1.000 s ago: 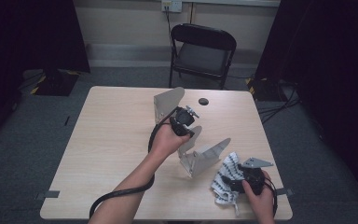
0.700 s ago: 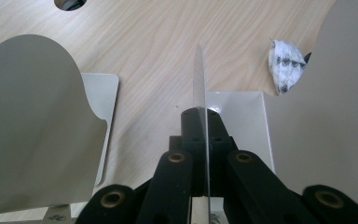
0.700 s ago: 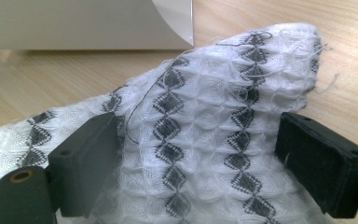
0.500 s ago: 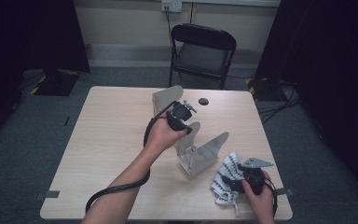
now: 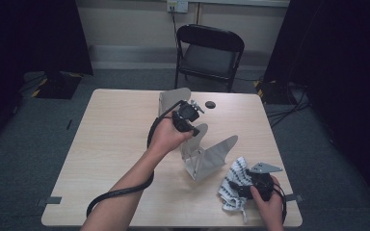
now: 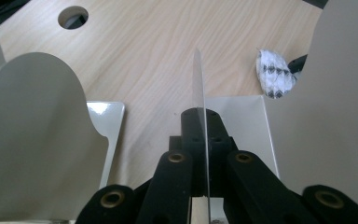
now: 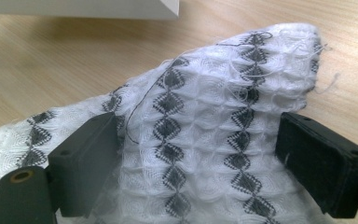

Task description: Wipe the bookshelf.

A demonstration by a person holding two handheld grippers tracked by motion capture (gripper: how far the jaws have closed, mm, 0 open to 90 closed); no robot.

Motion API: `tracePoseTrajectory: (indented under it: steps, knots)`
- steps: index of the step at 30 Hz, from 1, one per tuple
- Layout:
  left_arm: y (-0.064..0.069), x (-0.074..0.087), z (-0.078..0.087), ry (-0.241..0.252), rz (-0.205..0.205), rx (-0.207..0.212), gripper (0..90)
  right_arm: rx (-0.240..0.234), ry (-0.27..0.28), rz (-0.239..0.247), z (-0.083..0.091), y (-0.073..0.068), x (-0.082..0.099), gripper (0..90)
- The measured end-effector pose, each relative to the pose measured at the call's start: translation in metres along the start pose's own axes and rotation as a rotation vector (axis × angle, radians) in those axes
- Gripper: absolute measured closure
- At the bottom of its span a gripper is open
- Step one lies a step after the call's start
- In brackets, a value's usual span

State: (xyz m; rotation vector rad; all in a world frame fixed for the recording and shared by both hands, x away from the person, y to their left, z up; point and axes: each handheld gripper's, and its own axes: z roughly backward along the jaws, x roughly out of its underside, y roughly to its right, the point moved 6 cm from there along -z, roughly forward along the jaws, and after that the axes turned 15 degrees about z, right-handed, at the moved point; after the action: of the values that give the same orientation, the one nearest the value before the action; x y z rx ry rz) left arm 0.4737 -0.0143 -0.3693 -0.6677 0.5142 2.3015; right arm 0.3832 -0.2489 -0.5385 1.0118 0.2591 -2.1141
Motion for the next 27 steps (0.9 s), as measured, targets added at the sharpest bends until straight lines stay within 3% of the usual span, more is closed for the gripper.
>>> tracePoseTrajectory:
  steps: [11, 16, 27]
  knots:
    - [0.003, -0.006, 0.01, 0.014, -0.019, 0.006, 90.0, -0.001, 0.0, 0.003, 0.0, 0.0, 0.0, 12.5]
    - [0.001, -0.003, 0.013, 0.014, -0.004, 0.022, 90.0, -0.001, 0.0, 0.002, 0.0, 0.0, 0.0, 12.5]
    - [-0.009, 0.008, 0.024, 0.007, 0.0, 0.007, 90.0, -0.001, -0.001, -0.001, 0.0, 0.0, 0.0, 12.4]
